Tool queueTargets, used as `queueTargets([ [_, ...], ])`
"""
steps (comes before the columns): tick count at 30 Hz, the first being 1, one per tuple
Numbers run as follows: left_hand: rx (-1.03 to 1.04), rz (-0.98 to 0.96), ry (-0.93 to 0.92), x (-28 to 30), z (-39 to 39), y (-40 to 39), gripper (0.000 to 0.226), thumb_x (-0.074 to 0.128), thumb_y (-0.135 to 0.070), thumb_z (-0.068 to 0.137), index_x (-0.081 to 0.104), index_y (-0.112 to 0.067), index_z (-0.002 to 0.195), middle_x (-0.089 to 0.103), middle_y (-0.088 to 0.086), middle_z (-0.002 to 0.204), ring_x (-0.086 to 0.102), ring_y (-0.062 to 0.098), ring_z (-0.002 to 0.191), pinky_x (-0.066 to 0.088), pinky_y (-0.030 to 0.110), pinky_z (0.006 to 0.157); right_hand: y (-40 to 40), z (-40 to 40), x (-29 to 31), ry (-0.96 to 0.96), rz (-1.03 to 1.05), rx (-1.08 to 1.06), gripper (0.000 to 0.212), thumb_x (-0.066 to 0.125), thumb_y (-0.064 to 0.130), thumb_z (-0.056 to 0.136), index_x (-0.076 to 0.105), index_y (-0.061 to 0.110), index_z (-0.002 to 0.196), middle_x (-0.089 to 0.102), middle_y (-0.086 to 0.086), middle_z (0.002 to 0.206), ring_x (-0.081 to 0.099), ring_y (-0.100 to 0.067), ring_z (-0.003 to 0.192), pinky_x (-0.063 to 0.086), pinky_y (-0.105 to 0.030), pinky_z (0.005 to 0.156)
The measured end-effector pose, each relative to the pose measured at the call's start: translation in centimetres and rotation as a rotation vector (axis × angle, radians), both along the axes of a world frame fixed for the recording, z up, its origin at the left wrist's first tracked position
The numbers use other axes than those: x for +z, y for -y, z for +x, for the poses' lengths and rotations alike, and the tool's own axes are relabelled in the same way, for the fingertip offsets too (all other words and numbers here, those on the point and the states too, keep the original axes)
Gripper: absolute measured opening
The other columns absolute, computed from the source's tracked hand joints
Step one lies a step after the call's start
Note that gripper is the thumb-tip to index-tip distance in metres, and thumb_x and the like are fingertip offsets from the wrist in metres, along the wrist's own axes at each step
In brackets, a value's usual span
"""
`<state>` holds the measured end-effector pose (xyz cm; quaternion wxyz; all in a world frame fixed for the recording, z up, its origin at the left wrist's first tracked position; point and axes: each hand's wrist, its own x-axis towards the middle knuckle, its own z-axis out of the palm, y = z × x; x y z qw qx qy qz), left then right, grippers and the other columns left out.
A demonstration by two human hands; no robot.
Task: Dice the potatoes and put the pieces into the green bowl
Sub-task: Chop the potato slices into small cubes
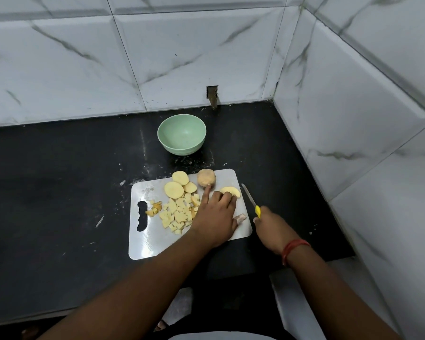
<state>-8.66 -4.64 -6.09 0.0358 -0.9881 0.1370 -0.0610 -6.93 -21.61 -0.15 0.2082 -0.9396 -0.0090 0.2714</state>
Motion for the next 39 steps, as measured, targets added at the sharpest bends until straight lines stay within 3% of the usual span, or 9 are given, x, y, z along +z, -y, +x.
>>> queueTargets([
  [5, -0.027, -0.047, -0.014, 0.0, -0.7, 0.2, 0.065, 0.025, -0.057, 0.100, 0.060, -0.013, 0.133, 0.059, 0.002, 0.119, 0.054, 0.026, 0.114, 0.013, 0.057, 0.123, 0.0, -1.4, -0.5, -0.035, -0.024, 0.030, 0.028, 0.038, 0.023, 0.103, 0.044, 0.005, 0.123, 0.060, -0.017, 0.116, 0.060, -0.029, 0.102, 0.041, -0.030, 0.077],
  [12, -0.043, -0.111, 0.017, -0.7, -2.0, -0.5, 0.063, 0.031, -0.053, 0.101, 0.060, -0.008, 0.136, 0.059, 0.004, 0.126, 0.054, 0.024, 0.119, 0.020, 0.049, 0.124, -0.1, -3.3, -0.6, 0.021, -0.015, 0.036, 0.015, 0.037, 0.017, 0.101, 0.042, 0.008, 0.112, 0.062, -0.016, 0.105, 0.061, -0.027, 0.088, 0.040, -0.030, 0.070],
  [19, -0.046, -0.142, 0.064, -1.7, -2.9, -1.2, 0.061, 0.038, -0.050, 0.102, 0.060, -0.005, 0.137, 0.060, 0.007, 0.128, 0.052, 0.022, 0.121, 0.023, 0.043, 0.123, -1.2, -3.5, -0.9, -0.049, -0.091, 0.067, 0.022, 0.038, 0.009, 0.096, 0.040, 0.003, 0.117, 0.059, -0.021, 0.114, 0.061, -0.034, 0.101, 0.041, -0.031, 0.074],
  [23, -0.048, -0.147, 0.040, -1.6, -2.8, -1.4, 0.060, 0.039, -0.048, 0.103, 0.058, -0.005, 0.140, 0.058, 0.007, 0.133, 0.050, 0.021, 0.123, 0.016, 0.039, 0.124, -1.7, -3.4, -1.1, -0.070, -0.114, 0.067, 0.027, 0.038, 0.005, 0.093, 0.039, 0.003, 0.120, 0.059, -0.020, 0.116, 0.061, -0.033, 0.103, 0.042, -0.031, 0.075],
  [27, -0.050, -0.146, 0.013, -1.7, -2.8, -1.6, 0.061, 0.038, -0.049, 0.104, 0.054, -0.006, 0.144, 0.056, 0.006, 0.138, 0.048, 0.021, 0.129, 0.019, 0.040, 0.125, -0.4, -5.3, -2.3, -0.072, -0.136, 0.089, 0.039, 0.041, 0.008, 0.096, 0.034, 0.000, 0.134, 0.063, -0.017, 0.109, 0.064, -0.028, 0.093, 0.040, -0.027, 0.062],
  [31, -0.061, -0.160, 0.028, -1.9, -2.8, -1.9, 0.061, 0.038, -0.048, 0.104, 0.054, -0.005, 0.144, 0.055, 0.007, 0.139, 0.048, 0.021, 0.129, 0.021, 0.041, 0.125, 0.1, -5.4, -1.6, -0.005, -0.067, 0.071, 0.014, 0.041, 0.012, 0.099, 0.038, 0.009, 0.112, 0.064, -0.017, 0.104, 0.064, -0.028, 0.087, 0.038, -0.028, 0.065],
  [33, -0.063, -0.170, 0.035, -2.0, -2.8, -1.8, 0.061, 0.038, -0.048, 0.103, 0.054, -0.005, 0.143, 0.056, 0.008, 0.139, 0.049, 0.021, 0.128, 0.021, 0.041, 0.125, -0.6, -4.6, -1.1, 0.018, -0.061, 0.074, 0.012, 0.039, 0.012, 0.098, 0.039, 0.009, 0.110, 0.063, -0.016, 0.104, 0.061, -0.027, 0.082, 0.039, -0.029, 0.066],
  [39, -0.065, -0.166, 0.023, -1.8, -2.7, -1.9, 0.062, 0.036, -0.049, 0.104, 0.054, -0.006, 0.144, 0.055, 0.007, 0.139, 0.047, 0.021, 0.129, 0.020, 0.040, 0.125, -2.2, -3.7, -1.8, -0.050, -0.090, 0.086, 0.029, 0.038, 0.005, 0.094, 0.040, 0.002, 0.123, 0.060, -0.019, 0.115, 0.062, -0.032, 0.101, 0.043, -0.031, 0.075],
])
